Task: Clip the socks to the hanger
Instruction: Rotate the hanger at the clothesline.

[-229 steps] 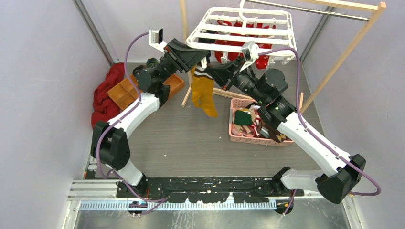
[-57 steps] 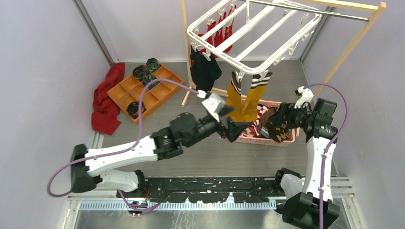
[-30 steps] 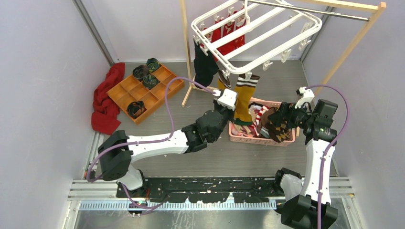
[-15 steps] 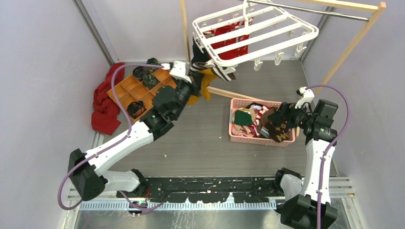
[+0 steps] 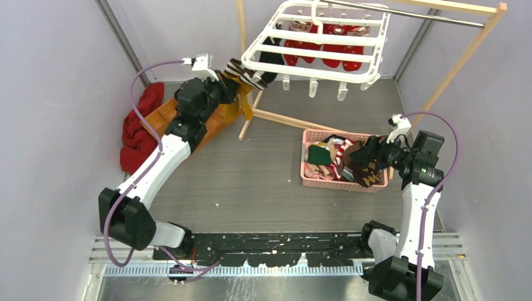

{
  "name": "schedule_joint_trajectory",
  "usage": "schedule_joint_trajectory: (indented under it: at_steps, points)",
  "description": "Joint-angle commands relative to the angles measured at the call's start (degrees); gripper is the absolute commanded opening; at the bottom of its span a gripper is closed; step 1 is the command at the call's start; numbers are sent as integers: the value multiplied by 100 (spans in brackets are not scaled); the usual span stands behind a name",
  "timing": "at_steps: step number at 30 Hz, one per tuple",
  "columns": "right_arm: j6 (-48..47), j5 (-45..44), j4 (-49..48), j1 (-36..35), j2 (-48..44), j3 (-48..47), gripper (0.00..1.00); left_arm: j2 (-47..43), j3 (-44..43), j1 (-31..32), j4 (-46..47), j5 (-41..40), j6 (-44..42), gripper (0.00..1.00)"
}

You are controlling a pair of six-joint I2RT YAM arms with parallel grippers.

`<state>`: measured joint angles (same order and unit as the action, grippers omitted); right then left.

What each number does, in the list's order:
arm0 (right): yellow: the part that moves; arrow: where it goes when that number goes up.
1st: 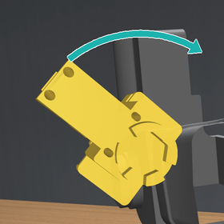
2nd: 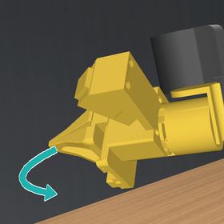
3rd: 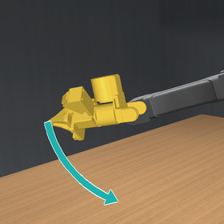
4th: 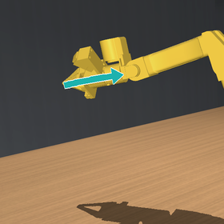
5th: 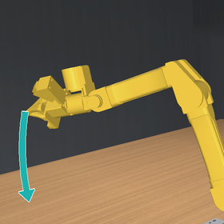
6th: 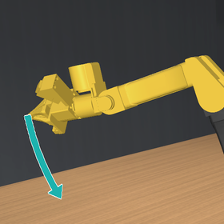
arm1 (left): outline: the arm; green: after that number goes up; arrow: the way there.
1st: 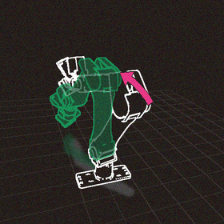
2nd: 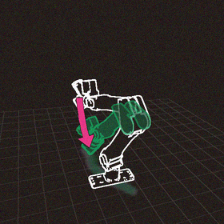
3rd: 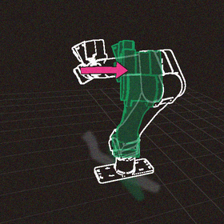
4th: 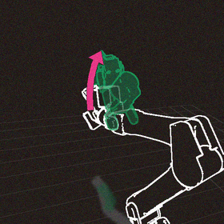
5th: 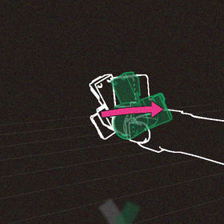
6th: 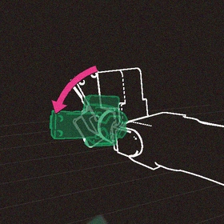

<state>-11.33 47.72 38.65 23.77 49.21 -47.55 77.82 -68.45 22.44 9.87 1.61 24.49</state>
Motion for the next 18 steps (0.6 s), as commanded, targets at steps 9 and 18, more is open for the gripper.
schedule_joint_trajectory:
  at_steps: [9, 18]
  points:
    - [-473, 795, 120, 22, -46, -1640, 91, 1278, -1381, -767, -164, 640, 1539, 0]
    - [621, -515, -1290, 21, 325, -2669, 91, 1606, -1511, -884, 109, 1239, 2119, 0]
